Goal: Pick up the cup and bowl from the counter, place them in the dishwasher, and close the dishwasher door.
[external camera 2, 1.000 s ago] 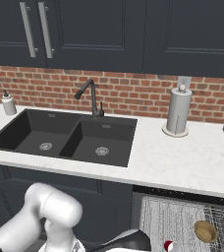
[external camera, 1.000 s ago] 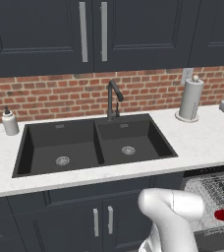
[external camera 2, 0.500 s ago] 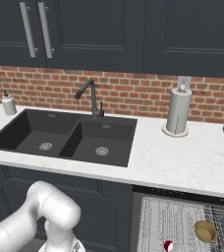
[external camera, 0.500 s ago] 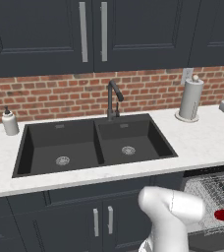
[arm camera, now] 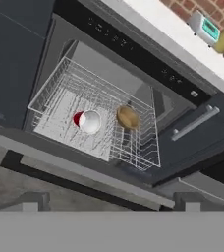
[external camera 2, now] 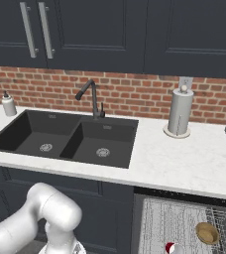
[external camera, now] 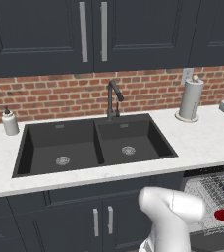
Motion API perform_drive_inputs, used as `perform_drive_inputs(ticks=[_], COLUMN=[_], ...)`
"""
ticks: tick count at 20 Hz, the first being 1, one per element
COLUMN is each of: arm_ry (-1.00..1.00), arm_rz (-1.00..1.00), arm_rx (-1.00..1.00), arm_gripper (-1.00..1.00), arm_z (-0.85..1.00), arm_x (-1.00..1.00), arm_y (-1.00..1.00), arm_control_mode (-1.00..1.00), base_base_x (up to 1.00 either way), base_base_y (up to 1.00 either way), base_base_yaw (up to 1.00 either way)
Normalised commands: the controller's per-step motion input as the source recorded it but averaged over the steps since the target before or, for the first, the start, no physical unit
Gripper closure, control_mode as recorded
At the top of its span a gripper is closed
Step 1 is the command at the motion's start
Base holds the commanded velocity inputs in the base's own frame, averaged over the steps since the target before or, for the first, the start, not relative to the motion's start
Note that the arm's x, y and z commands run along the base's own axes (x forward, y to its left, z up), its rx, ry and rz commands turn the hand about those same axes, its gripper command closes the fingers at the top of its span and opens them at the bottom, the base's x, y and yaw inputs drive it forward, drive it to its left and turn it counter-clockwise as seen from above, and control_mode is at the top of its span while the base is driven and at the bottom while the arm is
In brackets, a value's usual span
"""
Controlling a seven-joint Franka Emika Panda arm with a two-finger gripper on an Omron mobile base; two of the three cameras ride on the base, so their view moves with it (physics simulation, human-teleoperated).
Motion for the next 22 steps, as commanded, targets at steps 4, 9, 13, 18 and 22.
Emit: perform_drive_inputs(ticks=[4, 9, 13, 18, 22], arm_ry=[0.27, 0.29, 0.12, 0.01, 0.10], arm_rz=[0.00, 0.00, -0.03, -0.14, -0.07], arm_rx=[0.00, 0.03, 0.05, 0.29, 0.13], arm_gripper=[-1.00, -1.00, -1.00, -1.00, -1.00], arm_z=[-1.00, -1.00, -1.00, -0.93, -0.38], arm_x=[-0.11, 0.00, 0.09, 0.14, 0.00], arm_y=[-0.09, -0.16, -0.08, -0.53, -0.32], arm_control_mode=[-1.00, -1.00, -1.00, -1.00, -1.00], base_base_x=[0.00, 0.00, 0.00, 0.00, 0.00], base_base_y=[0.00, 0.00, 0.00, 0.00, 0.00], base_base_yaw=[0.00, 0.00, 0.00, 0.00, 0.00])
